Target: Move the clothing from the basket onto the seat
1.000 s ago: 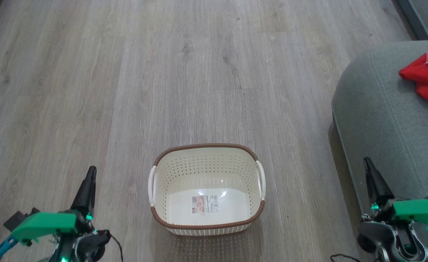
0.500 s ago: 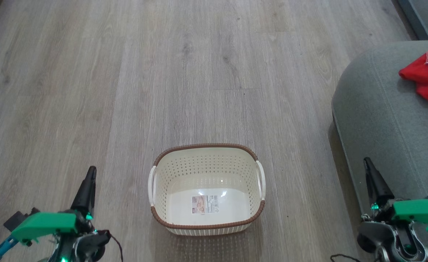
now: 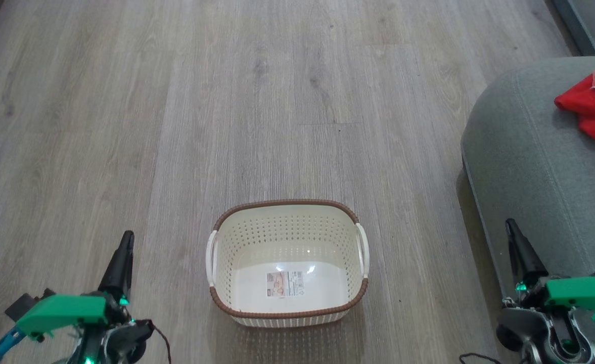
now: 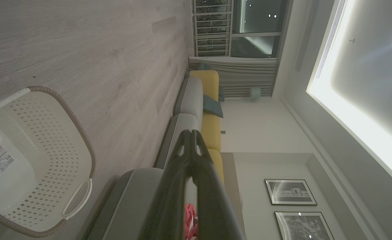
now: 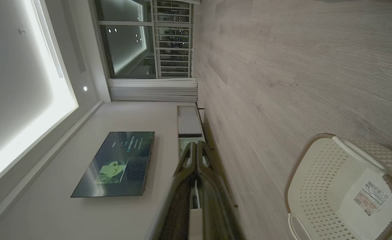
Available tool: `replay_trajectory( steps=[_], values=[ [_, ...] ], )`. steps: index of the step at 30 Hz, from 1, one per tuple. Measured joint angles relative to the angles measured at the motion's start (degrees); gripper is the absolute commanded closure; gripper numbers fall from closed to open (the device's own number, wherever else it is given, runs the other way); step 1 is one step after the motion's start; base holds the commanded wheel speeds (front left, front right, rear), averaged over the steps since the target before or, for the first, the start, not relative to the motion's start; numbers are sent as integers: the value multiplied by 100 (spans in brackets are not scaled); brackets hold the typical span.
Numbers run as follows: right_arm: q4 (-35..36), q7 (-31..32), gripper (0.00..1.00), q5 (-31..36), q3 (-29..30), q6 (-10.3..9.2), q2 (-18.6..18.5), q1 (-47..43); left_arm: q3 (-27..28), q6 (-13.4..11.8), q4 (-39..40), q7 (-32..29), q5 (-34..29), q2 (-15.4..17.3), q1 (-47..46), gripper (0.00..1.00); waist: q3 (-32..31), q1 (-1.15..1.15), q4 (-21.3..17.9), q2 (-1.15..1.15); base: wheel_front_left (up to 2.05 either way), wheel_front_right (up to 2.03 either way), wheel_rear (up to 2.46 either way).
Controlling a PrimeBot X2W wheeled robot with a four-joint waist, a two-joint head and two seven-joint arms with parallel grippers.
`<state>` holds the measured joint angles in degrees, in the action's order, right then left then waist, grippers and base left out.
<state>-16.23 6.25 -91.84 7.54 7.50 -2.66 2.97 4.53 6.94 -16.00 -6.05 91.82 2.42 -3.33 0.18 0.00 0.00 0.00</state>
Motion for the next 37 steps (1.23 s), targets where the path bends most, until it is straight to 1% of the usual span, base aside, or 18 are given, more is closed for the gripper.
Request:
replay_trajectory(
  steps=[37],
  values=[
    [0,0,100,0,0,0,0,0,1,0,0,0,0,0,0,100,0,0,0,0,0,0,0]
  ],
)
